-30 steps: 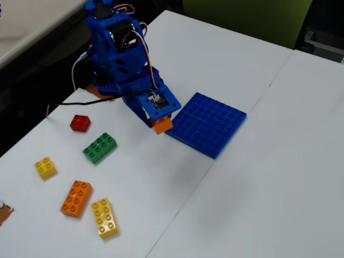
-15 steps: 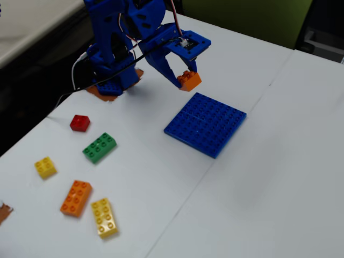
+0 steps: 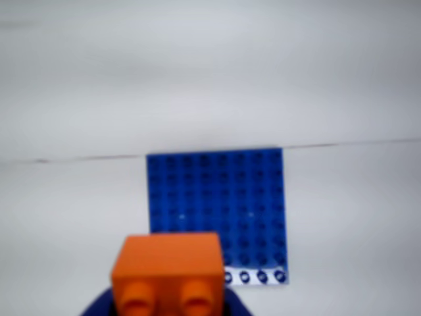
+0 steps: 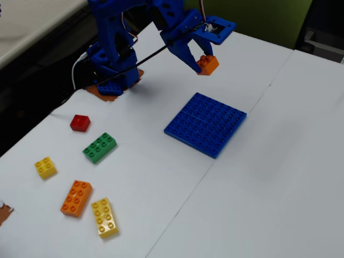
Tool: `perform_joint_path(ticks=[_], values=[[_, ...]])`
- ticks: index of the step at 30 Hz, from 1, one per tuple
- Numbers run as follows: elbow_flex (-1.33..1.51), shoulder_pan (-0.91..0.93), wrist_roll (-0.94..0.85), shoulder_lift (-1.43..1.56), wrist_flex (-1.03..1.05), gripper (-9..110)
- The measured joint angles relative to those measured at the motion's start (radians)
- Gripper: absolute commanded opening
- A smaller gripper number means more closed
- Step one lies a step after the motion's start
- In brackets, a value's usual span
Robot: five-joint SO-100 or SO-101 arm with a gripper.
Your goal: Pick up the 2x2 orange block and go up the 8x8 blue block.
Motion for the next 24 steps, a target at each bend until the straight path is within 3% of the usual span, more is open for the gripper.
perform_joint_path(ticks=[24], values=[[-0.066,0.037,-0.069,-0.282,0.061,0]])
